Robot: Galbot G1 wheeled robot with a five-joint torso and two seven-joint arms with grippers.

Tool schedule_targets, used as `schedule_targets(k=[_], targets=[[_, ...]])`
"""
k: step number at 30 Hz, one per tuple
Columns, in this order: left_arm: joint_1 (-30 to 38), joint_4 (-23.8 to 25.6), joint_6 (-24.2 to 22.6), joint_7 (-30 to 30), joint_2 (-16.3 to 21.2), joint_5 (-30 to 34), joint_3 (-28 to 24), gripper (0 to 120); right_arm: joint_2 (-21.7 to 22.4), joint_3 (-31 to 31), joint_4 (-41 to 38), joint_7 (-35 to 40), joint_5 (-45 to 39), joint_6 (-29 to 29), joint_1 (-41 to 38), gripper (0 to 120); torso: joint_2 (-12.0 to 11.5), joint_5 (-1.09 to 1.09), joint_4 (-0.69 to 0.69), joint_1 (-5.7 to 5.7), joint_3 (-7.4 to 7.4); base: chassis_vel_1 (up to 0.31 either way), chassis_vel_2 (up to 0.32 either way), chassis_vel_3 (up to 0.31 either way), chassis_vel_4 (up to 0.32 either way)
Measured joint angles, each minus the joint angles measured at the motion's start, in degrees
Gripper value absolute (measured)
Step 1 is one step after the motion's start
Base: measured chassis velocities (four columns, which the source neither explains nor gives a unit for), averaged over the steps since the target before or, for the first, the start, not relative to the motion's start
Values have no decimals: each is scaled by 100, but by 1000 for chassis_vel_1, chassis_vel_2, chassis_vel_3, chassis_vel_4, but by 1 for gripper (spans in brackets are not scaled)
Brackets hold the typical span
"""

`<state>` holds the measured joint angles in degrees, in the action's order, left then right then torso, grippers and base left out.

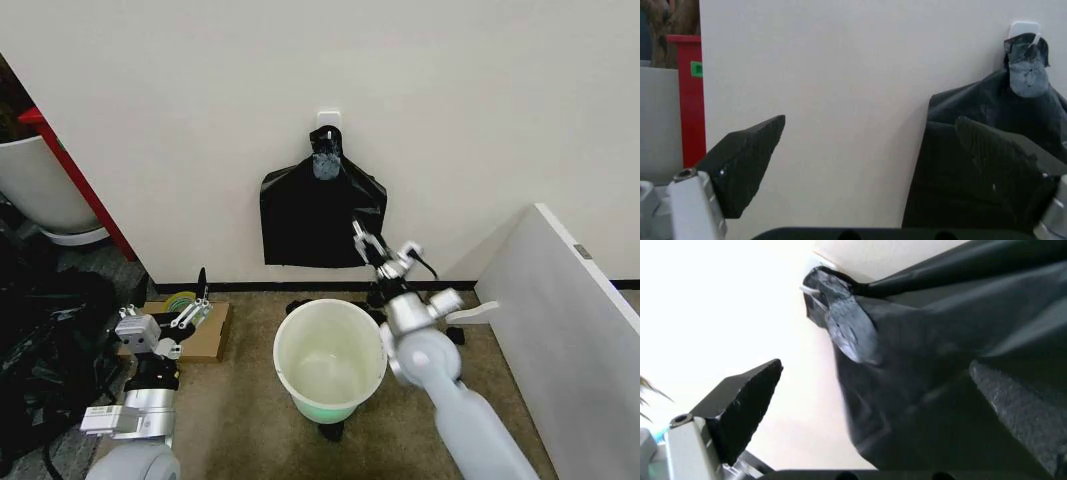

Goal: Place the garbage bag over the trash bin.

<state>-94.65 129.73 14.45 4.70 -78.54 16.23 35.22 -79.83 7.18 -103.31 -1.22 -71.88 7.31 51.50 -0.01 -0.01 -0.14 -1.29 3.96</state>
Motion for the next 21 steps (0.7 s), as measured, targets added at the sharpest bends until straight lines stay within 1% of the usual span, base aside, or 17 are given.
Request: schedule_targets(k=[5, 9, 11, 13, 14, 15, 16, 17, 18, 21], targets=[[17, -44, -3, 13, -9, 9, 1, 100, -346, -119, 480, 12, -122, 25, -525, 100, 0, -1, 0, 0, 0, 0, 0, 0, 0], [13, -45, -4, 18, -9, 16, 4, 100, -418, -145, 769, -93, -86, 85, -736, 100, 0, 0, -1, 0, 0, 0, 0, 0, 0], [4, -44, -4, 29, 5, 27, 17, 100, -459, -145, 962, -166, -35, 112, -865, 97, 0, 1, -1, 0, 0, 0, 0, 0, 0], [4, -51, -4, 37, 11, 31, 25, 100, -510, -142, 1122, -214, 10, 127, -969, 87, 0, 2, -1, 0, 0, 0, 0, 0, 0], [4, -51, -4, 37, 11, 31, 25, 100, -510, -142, 1122, -214, 10, 127, -969, 87, 0, 2, -1, 0, 0, 0, 0, 0, 0], [4, -56, -4, 38, 10, 32, 25, 100, -542, -140, 1202, -247, 29, 138, -1019, 84, 0, 1, -1, 0, -1, 0, 0, 0, 0], [6, -59, -3, 39, 11, 32, 23, 100, -571, -140, 1282, -280, 52, 148, -1066, 79, 0, 2, -1, 0, -1, 0, 0, 0, 0], [7, -63, -3, 40, 9, 32, 21, 100, -601, -139, 1357, -313, 73, 157, -1112, 77, 0, 2, -1, 0, -1, 0, 0, 0, 0], [8, -72, -3, 40, 9, 32, 18, 100, -624, -139, 1407, -340, 89, 167, -1144, 71, 0, 2, -1, 0, -1, 0, 0, 0, 0], [16, -103, -1, 46, 16, 34, 21, 100, -690, -131, 1522, -451, 137, 203, -1220, 58, 0, 2, -1, 1, -1, 0, 0, 0, 0]])
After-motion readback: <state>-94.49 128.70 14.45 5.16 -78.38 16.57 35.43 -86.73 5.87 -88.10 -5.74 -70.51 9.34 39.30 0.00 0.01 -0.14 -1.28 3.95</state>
